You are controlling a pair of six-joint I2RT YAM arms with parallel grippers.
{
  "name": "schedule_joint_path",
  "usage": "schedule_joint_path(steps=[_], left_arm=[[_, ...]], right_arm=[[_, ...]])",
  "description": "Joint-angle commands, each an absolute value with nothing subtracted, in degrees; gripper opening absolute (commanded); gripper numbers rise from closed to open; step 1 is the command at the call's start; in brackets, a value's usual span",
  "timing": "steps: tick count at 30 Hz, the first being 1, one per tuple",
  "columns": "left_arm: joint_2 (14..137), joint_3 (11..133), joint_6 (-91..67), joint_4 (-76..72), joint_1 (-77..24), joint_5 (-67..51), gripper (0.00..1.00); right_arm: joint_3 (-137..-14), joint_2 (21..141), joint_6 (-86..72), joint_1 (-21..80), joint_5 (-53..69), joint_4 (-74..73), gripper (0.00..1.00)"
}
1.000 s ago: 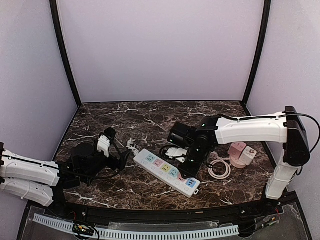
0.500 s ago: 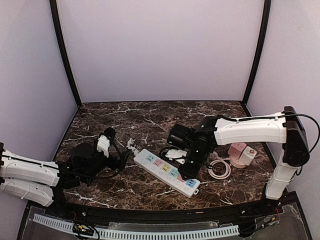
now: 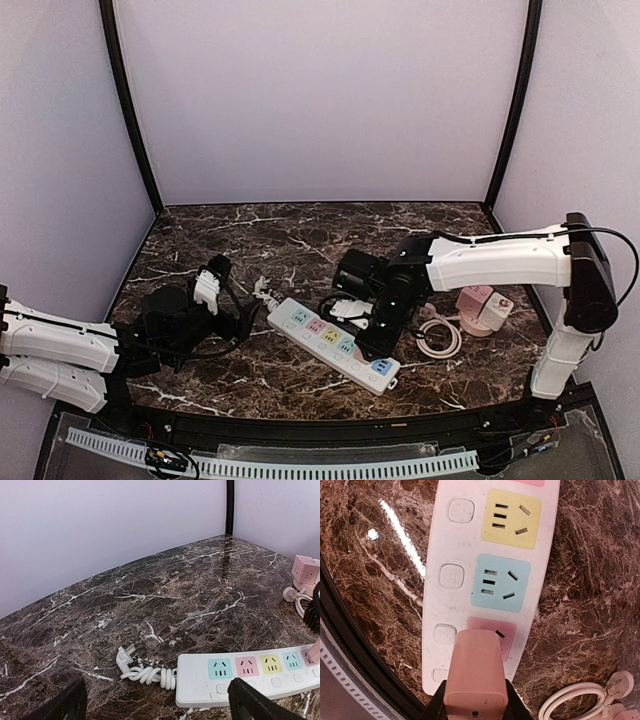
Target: Insert the plug
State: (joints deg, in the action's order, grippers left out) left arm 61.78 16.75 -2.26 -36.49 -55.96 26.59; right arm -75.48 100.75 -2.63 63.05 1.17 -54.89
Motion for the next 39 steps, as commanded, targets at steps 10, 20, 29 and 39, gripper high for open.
schedule_joint_path(steps=[10, 20, 29, 39], left_arm=[[60.48, 15.72, -2.97, -35.87, -55.47, 26.28, 0.99], [60.4, 15.64, -2.95, -35.85, -55.53, 26.28, 0.99], [60.26, 15.6, -2.97, -35.82, -55.48, 26.19, 0.99], [60.05, 15.46, -2.95, -35.86, -55.5, 26.2, 0.99]], right_arm=[[-77.38, 104.82, -3.16, 63.63, 0.21, -56.77, 0.0], [-79.73, 107.86, -3.34, 63.63, -1.49, -58.05, 0.0], [-82.07, 110.64, -4.61, 63.74, -2.37, -59.34, 0.0], [-82.97, 111.14, -6.9, 63.86, -3.16, -60.63, 0.0]])
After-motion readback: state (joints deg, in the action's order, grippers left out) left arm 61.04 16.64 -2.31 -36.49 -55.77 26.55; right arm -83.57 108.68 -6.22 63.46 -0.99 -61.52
